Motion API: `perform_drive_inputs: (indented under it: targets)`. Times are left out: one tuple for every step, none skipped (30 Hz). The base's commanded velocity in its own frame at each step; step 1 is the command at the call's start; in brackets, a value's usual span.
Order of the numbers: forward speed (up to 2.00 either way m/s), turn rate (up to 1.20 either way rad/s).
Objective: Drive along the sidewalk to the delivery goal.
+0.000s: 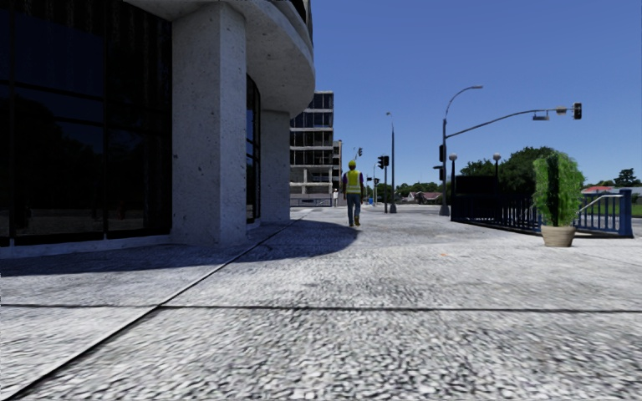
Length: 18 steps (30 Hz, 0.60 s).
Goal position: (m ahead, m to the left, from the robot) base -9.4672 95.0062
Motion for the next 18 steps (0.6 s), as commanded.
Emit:
perform_drive_inputs:
  targets:
    - [2.0,0.0]
    - [2.0,0.0]
    - [2.0,0.0]
    - [2.0,0.0]
    - [2.0,0.0]
    - [2.0,0.0]
    - [2.0,0.0]
    - [2.0,0.0]
    - [2.0,0.0]
    - [2.0,0.0]
    - [2.0,0.0]
    - [2.0,0.0]
    - [2.0,0.0]
    - [2.0,0.0]
    - [2.0,0.0]
    - [2.0,0.0]
    - [2.0,0.0]
    - [2.0,0.0]
